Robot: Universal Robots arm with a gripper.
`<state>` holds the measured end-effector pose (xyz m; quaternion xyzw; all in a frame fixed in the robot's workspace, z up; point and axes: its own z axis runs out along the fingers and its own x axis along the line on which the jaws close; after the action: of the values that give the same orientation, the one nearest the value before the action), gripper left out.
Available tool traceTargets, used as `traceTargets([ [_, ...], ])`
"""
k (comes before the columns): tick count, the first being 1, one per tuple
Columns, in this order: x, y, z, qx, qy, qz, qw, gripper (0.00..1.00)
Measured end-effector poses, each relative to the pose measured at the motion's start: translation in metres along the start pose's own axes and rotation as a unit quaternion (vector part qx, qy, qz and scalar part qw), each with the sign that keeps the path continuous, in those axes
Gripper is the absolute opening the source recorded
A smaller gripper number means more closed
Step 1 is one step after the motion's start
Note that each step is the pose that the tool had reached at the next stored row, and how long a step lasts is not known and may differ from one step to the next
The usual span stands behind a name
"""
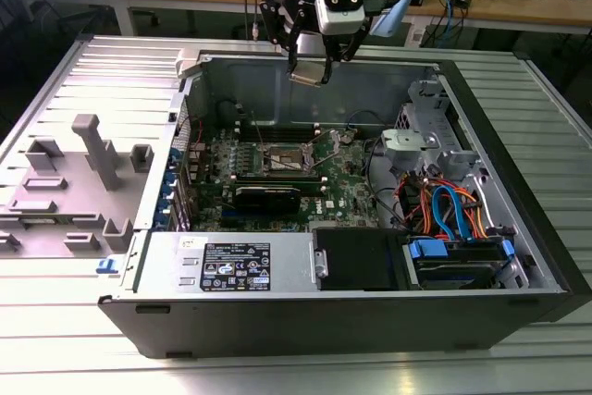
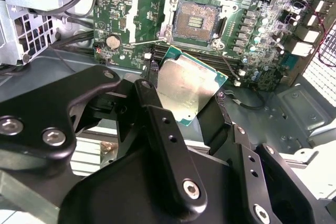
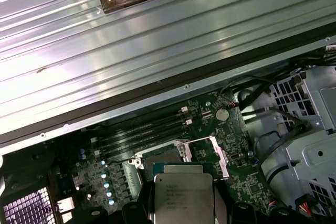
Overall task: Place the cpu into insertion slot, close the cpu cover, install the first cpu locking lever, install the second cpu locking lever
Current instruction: 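Place the cpu into insertion slot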
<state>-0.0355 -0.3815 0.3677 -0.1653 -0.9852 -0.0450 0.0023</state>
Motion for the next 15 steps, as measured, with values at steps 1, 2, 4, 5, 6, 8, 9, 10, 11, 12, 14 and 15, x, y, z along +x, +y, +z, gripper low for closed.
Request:
traceTargets([
  [1, 0.0000, 0.0000, 0.0000, -0.0001, -0.0005, 0.006, 1.0000, 0.55],
  [2, 0.0000, 0.0000, 0.0000, -0.0001, -0.0008, 0.009, 1.0000, 0.55],
  [4, 0.0000, 0.0000, 0.0002, -0.0003, -0.0017, 0.020, 0.9998, 0.55],
  [5, 0.0000, 0.0000, 0.0003, -0.0004, -0.0022, 0.025, 0.9997, 0.55],
  [6, 0.0000, -0.0001, 0.0005, -0.0006, -0.0029, 0.033, 0.9995, 0.55],
  [8, 0.0000, -0.0001, 0.0007, -0.0008, -0.0040, 0.045, 0.9990, 0.55],
  [9, 0.0000, -0.0001, 0.0008, -0.0009, -0.0044, 0.050, 0.9987, 0.55],
  [10, 0.0000, -0.0001, 0.0008, -0.0011, -0.0050, 0.057, 0.9984, 0.55],
  [11, 0.0000, -0.0001, 0.0009, -0.0012, -0.0053, 0.060, 0.9982, 0.55],
  [12, 0.0000, -0.0001, 0.0009, -0.0013, -0.0059, 0.067, 0.9977, 0.55],
  [14, 0.0000, -0.0002, 0.0010, -0.0014, -0.0063, 0.071, 0.9974, 0.55],
  [15, 0.0001, -0.0002, 0.0010, -0.0014, -0.0063, 0.072, 0.9974, 0.55],
])
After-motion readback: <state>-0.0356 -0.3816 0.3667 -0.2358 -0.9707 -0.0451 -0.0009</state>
